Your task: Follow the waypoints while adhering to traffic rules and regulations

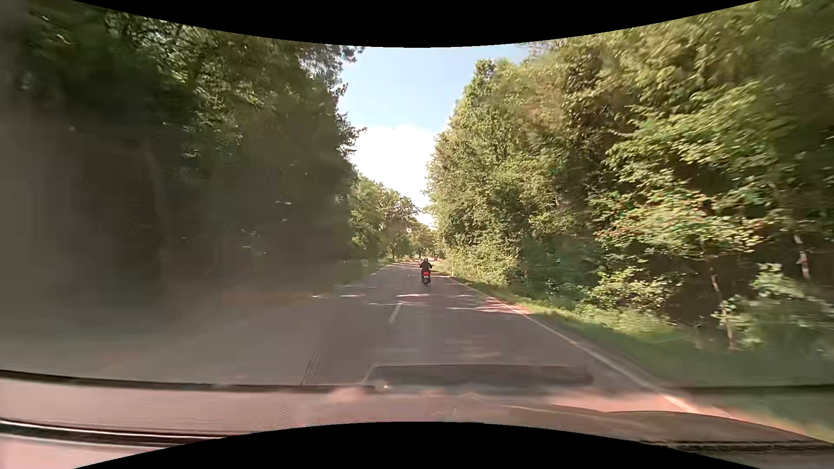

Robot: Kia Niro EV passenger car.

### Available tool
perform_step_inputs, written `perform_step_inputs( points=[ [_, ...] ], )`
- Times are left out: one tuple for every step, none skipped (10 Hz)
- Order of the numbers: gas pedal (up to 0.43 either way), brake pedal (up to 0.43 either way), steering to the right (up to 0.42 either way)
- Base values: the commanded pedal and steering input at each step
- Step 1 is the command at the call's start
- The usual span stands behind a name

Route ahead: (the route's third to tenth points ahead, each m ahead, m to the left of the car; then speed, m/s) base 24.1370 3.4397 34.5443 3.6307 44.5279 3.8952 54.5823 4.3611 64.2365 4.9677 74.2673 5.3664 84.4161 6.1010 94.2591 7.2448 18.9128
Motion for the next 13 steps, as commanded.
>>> perform_step_inputs(
  points=[
    [0.240,0.006,-0.007],
    [0.240,0.006,-0.007],
    [0.240,0.006,-0.007],
    [0.240,0.006,-0.008],
    [0.240,0.006,-0.009],
    [0.240,0.006,-0.009],
    [0.240,0.006,-0.009],
    [0.240,0.006,-0.009],
    [0.240,0.006,-0.009],
    [0.240,0.006,-0.009],
    [0.240,0.006,-0.009],
    [0.240,0.006,-0.009],
    [0.240,0.006,-0.009]
  ],
)
